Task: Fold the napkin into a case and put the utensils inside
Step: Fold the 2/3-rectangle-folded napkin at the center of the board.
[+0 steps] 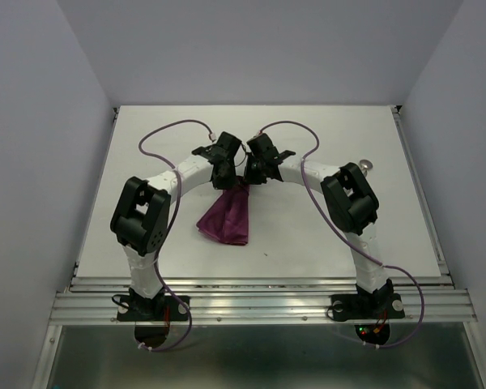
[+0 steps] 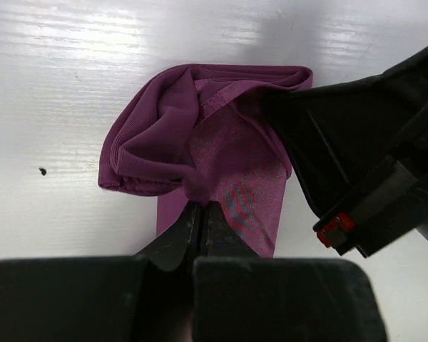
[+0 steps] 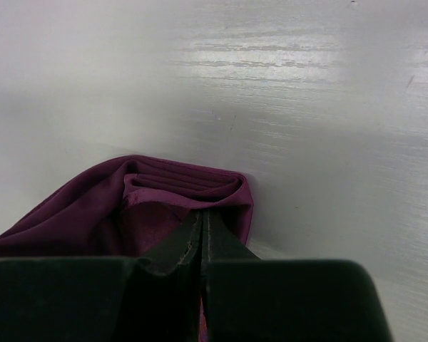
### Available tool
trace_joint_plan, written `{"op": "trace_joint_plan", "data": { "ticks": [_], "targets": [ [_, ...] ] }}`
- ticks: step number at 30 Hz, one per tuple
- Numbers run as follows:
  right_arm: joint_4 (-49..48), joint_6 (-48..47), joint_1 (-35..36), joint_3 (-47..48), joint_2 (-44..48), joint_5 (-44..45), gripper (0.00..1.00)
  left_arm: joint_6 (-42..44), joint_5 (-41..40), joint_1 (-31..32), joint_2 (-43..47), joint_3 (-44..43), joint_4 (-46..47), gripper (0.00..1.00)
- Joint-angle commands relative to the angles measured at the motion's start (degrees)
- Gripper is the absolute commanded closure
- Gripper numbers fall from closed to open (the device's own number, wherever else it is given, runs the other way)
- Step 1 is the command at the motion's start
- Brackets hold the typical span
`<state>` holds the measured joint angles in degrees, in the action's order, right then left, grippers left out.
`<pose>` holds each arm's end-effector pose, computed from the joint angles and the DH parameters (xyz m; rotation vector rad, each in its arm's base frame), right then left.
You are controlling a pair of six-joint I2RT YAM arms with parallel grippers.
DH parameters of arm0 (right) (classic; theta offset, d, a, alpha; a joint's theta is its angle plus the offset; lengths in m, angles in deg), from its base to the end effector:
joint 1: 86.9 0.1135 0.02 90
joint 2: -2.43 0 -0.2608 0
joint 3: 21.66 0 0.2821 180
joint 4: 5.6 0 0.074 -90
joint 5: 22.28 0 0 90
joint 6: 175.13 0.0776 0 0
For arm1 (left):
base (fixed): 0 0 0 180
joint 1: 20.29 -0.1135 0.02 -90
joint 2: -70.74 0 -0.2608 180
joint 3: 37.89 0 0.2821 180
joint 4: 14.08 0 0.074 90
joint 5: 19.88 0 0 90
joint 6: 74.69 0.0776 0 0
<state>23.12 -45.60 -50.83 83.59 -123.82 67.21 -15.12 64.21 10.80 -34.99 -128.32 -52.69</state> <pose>0.4325 0.3159 0.1071 0.0723 2.5297 0.5778 0.3911 -0.2265 0.1679 -0.0280 2.5323 -0.3096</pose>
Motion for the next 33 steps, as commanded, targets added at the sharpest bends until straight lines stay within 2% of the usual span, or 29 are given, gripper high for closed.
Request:
{"op": "trace_joint_plan", "data": {
  "ticks": [1, 14, 25, 27, 30, 31, 33],
  "targets": [
    [2.89, 0.37, 0.31, -0.33, -2.06, -0.36, 0.99, 0.64, 2.65, -0.07, -1.84, -2.62, 0.40, 1.00],
    [1.92, 1.60, 0.31, -2.18, -1.27, -0.81, 0.99, -1.64, 8.37, 0.02, -6.33, -0.95, 5.32, 1.00],
    [-3.34, 5.20, -0.39, -6.83, 6.10, -2.47, 0.94, -1.56, 9.34, -0.33, -7.21, 3.44, 8.13, 1.00],
    [-4.75, 5.91, -1.53, -9.02, 8.82, -3.09, 0.92, -1.29, 9.60, -0.33, -7.38, 3.79, 8.40, 1.00],
    [-6.86, 6.61, -2.06, -11.92, 12.69, -3.27, 0.81, -0.68, 10.13, -0.42, -7.56, 3.97, 8.92, 1.00],
    [-6.95, 6.53, -2.06, -12.54, 13.40, -3.18, 0.73, -0.24, 10.31, -0.50, -7.47, 3.97, 9.01, 1.00],
    [-7.22, 6.53, -2.76, -13.77, 14.98, -3.70, 0.64, 0.29, 10.48, -0.51, -7.38, 3.88, 9.10, 1.00]
  ]
}}
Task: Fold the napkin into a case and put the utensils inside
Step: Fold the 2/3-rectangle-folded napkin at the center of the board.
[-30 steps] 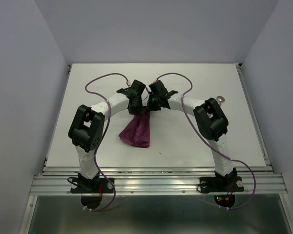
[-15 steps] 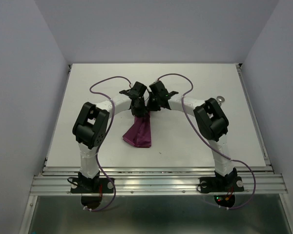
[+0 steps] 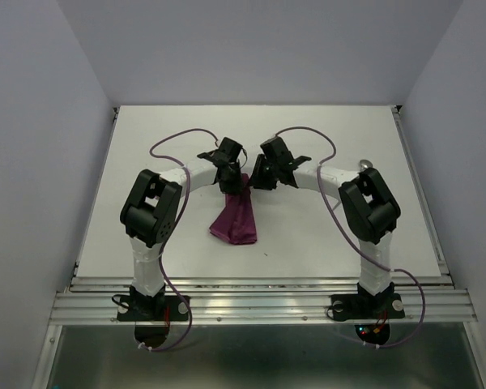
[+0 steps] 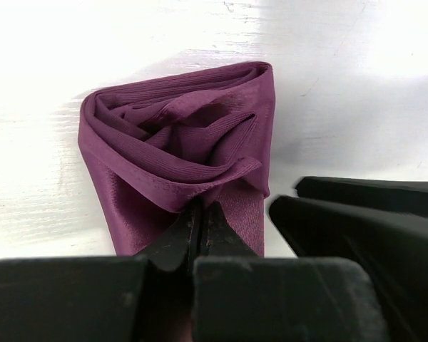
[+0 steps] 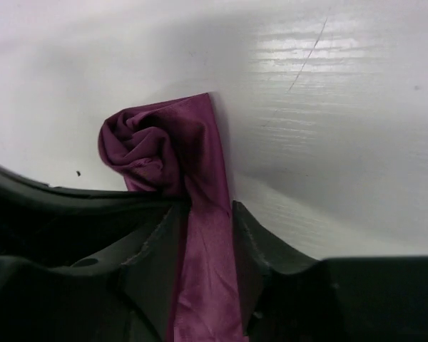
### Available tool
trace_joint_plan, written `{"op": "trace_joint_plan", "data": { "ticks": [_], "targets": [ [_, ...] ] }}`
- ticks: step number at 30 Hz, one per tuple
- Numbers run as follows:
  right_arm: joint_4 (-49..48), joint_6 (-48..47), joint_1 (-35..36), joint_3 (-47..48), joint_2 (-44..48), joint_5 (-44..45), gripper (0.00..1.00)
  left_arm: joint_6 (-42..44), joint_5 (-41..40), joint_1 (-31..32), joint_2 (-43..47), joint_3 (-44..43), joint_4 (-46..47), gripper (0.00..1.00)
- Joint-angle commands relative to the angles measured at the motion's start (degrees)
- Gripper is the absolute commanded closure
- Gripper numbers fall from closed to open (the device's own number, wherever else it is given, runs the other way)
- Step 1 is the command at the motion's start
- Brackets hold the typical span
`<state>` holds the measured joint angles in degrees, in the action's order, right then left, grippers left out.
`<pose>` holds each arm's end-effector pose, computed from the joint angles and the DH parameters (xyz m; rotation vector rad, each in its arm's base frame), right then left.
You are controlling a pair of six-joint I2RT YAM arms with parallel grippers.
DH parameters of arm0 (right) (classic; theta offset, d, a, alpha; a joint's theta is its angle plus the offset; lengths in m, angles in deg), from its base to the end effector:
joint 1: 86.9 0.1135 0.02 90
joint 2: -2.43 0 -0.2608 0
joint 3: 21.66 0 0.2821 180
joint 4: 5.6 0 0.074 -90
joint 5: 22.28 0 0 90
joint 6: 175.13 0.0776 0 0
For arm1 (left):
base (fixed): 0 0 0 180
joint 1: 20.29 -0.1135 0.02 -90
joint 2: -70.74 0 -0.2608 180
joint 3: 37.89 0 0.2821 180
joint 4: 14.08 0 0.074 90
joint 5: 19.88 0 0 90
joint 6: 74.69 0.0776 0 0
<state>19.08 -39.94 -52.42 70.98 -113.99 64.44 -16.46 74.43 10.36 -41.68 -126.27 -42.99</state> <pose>0.4052 0.2837 0.1199 0.2094 2.5296 0.6724 0.3999 -0.2438 0.1188 0.0073 2.5759 -0.5301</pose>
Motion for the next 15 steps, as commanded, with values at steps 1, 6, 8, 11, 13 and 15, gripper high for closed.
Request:
{"op": "trace_joint_plan", "data": {
  "ticks": [1, 6, 8, 11, 13, 15],
  "targets": [
    [-3.70, 0.78, -1.69, -2.65, 5.50, -1.97, 0.57, 1.97, 0.43, -0.07, -0.61, 1.83, -0.52, 1.00],
    [-9.57, 2.44, -3.27, -9.24, 7.26, -6.36, 0.36, 3.99, 0.96, -0.16, 0.18, 2.00, 0.01, 1.00],
    [-13.96, 4.29, -3.80, -11.70, 7.18, -9.80, 0.32, 4.70, 1.92, -0.24, 0.36, 2.35, 0.71, 1.00],
    [-17.23, 5.70, -3.81, -13.29, 6.73, -12.61, 0.29, 6.80, 4.46, -0.59, 0.71, 2.97, 2.29, 1.00],
    [-18.29, 5.79, -3.81, -13.74, 6.73, -13.49, 0.28, 8.90, 5.96, -0.86, 0.71, 2.62, 2.82, 1.00],
    [-19.08, 5.70, -4.33, -14.70, 7.00, -13.94, 0.28, 9.79, 7.72, -1.21, 0.01, 1.74, 2.47, 1.00]
  ]
}}
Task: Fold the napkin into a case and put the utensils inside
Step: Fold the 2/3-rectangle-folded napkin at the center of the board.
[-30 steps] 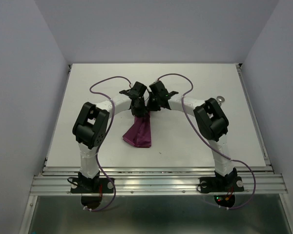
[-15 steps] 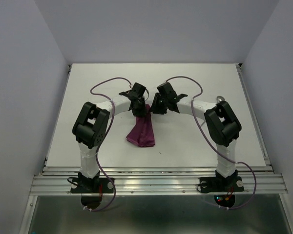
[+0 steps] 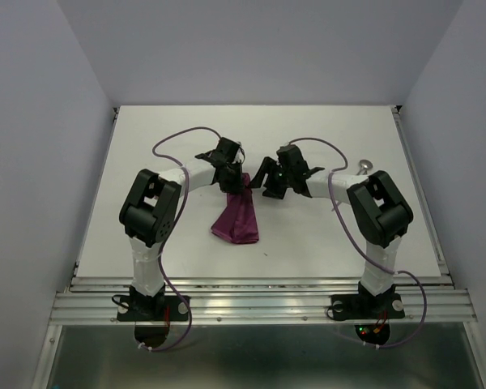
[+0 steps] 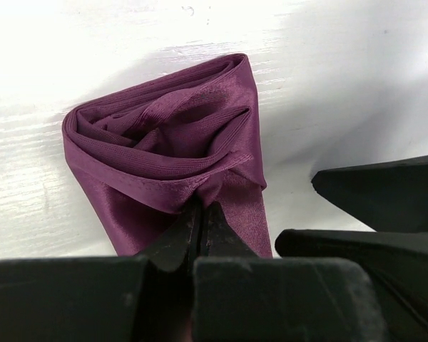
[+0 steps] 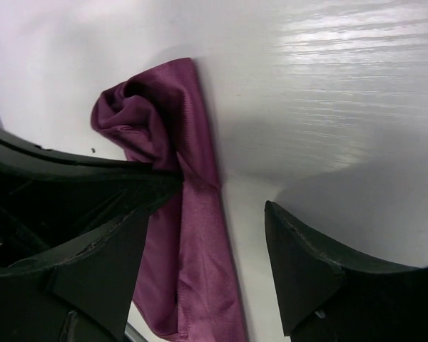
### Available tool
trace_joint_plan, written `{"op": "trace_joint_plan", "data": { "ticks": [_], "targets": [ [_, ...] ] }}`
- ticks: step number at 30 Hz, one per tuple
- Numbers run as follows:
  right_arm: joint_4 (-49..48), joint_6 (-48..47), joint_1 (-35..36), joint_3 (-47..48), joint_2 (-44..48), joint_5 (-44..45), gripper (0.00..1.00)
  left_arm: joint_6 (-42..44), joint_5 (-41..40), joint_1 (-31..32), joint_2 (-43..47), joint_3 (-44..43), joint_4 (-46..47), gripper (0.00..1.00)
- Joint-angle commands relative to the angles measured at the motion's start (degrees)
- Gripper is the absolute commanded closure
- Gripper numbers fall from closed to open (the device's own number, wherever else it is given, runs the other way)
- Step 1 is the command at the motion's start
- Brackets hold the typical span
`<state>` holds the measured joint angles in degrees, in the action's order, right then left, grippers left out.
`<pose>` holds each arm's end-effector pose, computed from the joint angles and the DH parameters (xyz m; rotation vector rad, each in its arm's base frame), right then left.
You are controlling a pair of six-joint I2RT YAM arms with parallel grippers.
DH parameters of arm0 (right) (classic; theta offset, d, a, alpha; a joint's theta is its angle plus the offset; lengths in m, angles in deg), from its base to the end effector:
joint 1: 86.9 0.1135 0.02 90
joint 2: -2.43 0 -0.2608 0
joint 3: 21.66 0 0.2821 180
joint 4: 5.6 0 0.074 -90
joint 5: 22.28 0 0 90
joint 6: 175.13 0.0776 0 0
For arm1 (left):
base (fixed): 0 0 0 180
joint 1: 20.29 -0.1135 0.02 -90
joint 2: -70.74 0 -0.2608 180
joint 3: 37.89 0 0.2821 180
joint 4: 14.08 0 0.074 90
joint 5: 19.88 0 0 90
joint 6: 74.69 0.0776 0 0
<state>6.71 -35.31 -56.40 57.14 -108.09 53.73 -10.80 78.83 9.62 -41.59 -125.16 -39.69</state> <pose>0.3857 0.2490 0.1057 0.2938 2.5083 0.9264 0.4017 -0.2446 0.1187 0.1533 2.5362 -0.5970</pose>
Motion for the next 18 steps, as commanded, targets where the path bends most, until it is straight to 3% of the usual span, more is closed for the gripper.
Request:
{"op": "trace_joint_plan", "data": {
  "ticks": [1, 9, 18],
  "targets": [
    [-7.58, 0.46, -0.35, -1.22, 1.18, -3.92, 0.28, 4.48, 3.42, -0.64, -0.43, -0.51, -1.52, 1.00],
    [-8.03, 3.08, -0.35, -1.40, 0.31, -2.79, 0.25, 6.24, 4.21, -0.91, -1.66, -2.19, -2.68, 1.00],
    [-4.26, 3.27, -0.35, 6.23, -5.22, -0.77, 0.24, 5.63, 5.00, -1.00, -2.54, -2.19, -2.59, 1.00]
  ]
}}
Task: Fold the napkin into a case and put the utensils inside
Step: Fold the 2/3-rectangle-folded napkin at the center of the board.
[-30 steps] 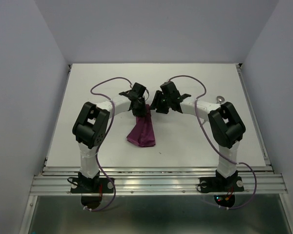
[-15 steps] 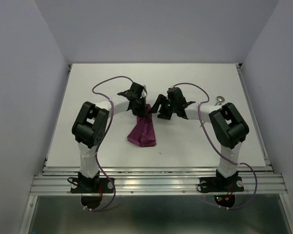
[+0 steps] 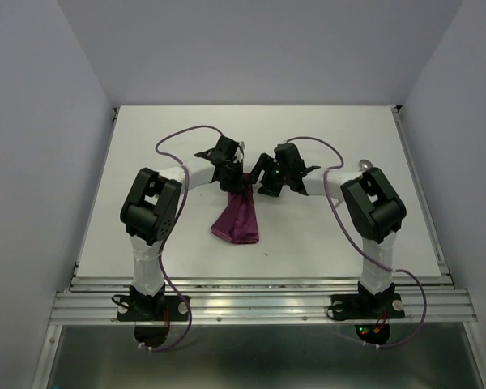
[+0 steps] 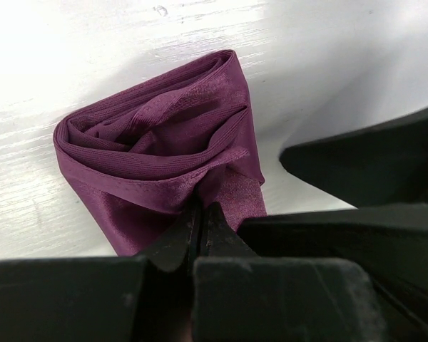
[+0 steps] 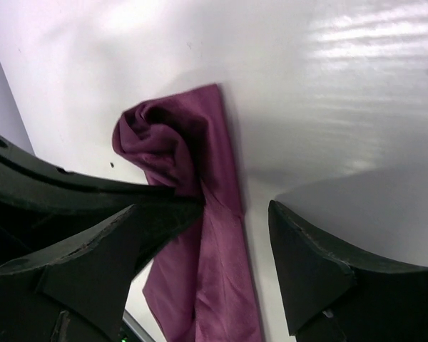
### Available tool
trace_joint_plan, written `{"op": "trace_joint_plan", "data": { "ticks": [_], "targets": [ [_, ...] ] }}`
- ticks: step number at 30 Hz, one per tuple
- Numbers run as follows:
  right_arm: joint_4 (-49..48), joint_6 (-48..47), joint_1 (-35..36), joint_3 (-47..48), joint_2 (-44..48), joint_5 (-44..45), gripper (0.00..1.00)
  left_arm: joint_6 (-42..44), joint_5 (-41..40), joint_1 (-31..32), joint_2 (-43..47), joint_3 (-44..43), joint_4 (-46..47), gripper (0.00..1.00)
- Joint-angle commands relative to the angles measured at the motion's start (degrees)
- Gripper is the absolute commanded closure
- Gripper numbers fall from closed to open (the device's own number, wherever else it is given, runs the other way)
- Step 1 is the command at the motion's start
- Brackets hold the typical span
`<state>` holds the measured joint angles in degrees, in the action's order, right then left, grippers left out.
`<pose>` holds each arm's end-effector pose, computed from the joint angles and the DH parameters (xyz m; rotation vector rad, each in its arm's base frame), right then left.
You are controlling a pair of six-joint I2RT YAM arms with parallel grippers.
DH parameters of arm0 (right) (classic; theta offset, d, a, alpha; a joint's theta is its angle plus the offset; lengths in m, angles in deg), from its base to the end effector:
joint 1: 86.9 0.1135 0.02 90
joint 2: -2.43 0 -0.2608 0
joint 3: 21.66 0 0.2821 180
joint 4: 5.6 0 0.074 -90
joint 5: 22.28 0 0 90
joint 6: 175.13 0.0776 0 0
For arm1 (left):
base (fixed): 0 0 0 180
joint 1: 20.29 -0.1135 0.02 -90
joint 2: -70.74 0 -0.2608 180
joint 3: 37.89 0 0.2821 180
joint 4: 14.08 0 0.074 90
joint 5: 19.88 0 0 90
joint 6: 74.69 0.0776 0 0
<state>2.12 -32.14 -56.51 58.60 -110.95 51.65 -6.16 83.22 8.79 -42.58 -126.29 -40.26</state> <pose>0.3964 0.2574 0.1016 0.3298 2.4697 1.0185 0.4048 -0.2453 0.1177 0.2720 2.5339 -0.6483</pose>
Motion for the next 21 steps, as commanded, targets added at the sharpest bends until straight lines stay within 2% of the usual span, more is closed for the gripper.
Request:
{"op": "trace_joint_plan", "data": {
  "ticks": [1, 6, 18, 21],
  "targets": [
    [0.86, -0.52, -0.25, 5.48, -3.50, 0.79, 0.24, 1.00, 0.61, -0.16, -1.56, -1.14, -2.02, 1.00],
    [1.22, -1.05, -0.25, 7.68, -5.62, 0.96, 0.25, 1.00, 0.52, -0.25, -1.47, -1.40, -2.19, 1.00],
    [4.47, -2.63, -0.25, 11.03, -10.10, 2.01, 0.40, 1.43, 0.69, -0.34, -1.03, -1.49, -2.37, 1.00],
    [4.38, -2.89, -0.25, 11.03, -10.63, 2.54, 0.54, 1.61, 0.70, -0.34, -0.85, -1.40, -2.46, 1.00]
  ]
}}
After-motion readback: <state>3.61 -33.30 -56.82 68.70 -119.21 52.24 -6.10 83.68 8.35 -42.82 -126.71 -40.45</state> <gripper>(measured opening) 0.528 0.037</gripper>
